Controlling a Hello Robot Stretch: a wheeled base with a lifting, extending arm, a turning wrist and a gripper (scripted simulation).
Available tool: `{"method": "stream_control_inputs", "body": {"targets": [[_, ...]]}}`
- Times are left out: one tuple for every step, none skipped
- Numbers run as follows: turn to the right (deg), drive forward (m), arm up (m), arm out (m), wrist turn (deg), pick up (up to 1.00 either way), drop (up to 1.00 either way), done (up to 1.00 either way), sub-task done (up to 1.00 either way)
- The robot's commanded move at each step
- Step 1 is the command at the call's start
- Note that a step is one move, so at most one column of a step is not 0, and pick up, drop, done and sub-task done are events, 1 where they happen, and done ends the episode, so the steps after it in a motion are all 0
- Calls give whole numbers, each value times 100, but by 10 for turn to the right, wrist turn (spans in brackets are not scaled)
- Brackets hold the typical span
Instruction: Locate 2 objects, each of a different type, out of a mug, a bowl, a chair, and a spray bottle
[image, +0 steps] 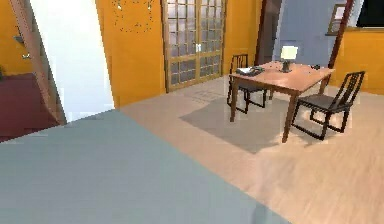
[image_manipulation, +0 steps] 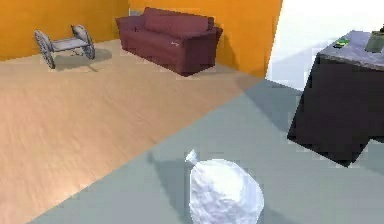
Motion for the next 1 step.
{"method": "stream_control_inputs", "body": {"targets": [[420,0,0,0,0,0,0,0,0]]}}
